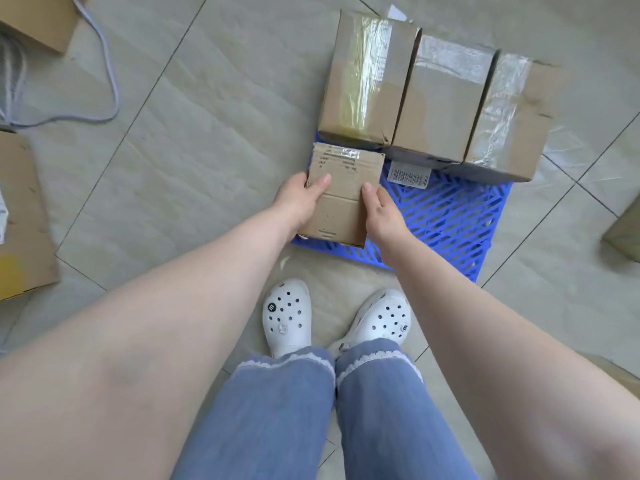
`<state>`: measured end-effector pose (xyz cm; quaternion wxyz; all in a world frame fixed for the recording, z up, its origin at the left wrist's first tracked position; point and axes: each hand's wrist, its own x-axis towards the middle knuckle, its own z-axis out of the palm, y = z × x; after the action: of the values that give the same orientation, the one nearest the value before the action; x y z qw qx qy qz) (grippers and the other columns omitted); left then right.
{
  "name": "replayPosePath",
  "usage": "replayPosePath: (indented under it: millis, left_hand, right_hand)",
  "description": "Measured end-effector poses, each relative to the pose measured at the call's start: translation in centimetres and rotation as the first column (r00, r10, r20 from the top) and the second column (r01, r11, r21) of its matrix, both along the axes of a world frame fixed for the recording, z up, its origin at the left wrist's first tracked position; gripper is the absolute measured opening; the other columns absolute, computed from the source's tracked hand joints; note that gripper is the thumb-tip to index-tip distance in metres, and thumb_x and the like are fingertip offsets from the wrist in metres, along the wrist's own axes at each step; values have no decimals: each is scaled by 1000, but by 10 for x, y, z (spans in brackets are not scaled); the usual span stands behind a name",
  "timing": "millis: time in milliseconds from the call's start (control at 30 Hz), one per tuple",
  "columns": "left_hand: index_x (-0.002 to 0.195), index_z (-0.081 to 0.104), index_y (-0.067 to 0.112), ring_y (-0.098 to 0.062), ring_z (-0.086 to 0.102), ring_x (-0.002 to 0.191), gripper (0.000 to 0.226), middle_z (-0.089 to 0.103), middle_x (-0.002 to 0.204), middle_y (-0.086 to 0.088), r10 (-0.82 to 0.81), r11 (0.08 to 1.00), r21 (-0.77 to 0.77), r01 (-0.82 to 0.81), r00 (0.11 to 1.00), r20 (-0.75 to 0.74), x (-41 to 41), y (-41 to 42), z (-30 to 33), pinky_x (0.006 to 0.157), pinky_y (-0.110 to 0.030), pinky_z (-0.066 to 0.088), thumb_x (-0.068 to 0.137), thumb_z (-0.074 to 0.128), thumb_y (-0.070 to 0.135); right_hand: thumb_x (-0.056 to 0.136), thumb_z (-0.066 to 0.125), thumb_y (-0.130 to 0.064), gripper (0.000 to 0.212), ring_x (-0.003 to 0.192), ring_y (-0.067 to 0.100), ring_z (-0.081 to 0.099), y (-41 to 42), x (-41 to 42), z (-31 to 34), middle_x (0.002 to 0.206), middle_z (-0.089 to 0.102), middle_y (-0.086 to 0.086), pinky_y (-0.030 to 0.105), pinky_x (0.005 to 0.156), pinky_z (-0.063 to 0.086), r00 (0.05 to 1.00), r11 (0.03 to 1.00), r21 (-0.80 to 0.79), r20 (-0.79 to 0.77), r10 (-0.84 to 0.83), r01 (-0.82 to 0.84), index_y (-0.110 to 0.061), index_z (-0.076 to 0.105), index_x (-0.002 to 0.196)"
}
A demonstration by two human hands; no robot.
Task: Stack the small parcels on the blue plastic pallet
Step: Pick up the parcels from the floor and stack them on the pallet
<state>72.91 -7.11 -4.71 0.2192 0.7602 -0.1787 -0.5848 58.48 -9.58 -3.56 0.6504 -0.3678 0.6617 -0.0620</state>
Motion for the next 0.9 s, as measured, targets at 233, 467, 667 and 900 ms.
replayPosePath:
  millis: [233,467,667,900]
  left_hand:
    - [125,61,13,-23,64,110,34,68,121,-6,23,1000,14,-23,999,-26,-3,-13,-20,101,-41,49,98,53,33]
    - [127,59,10,-22,63,112,33,66,122,-6,48,999,21,-47,999,-23,-2,-23,-25,103,-38,47,100,51,29]
    - [124,59,13,-23,63,112,31,67,121,-6,62,998,26,-61,998,-13,-5,-24,-26,103,-42,47,100,51,31]
    - [137,50,14,-23,55,124,50,58,136,-4,28,997,67,-32,998,57,-8,-21,-15,109,-40,41,97,51,43]
  right_hand:
    - [106,33,-34,44,111,9,47,-13,-1,-19,124,50,-5,22,92,35,1000,1000,23,19,-10,10,-13,40,143]
    - [104,34,-38,46,121,14,49,-19,3,-33,138,52,1,31,107,37,1000,999,37,6,-9,8,-17,39,145]
    - [103,35,-42,52,131,19,46,-20,3,-37,144,49,2,38,115,33,1000,999,46,3,-12,12,-17,34,149]
    - [101,35,-50,66,146,21,28,-23,-4,-24,159,28,0,36,119,23,999,993,114,-32,-19,23,-20,14,157]
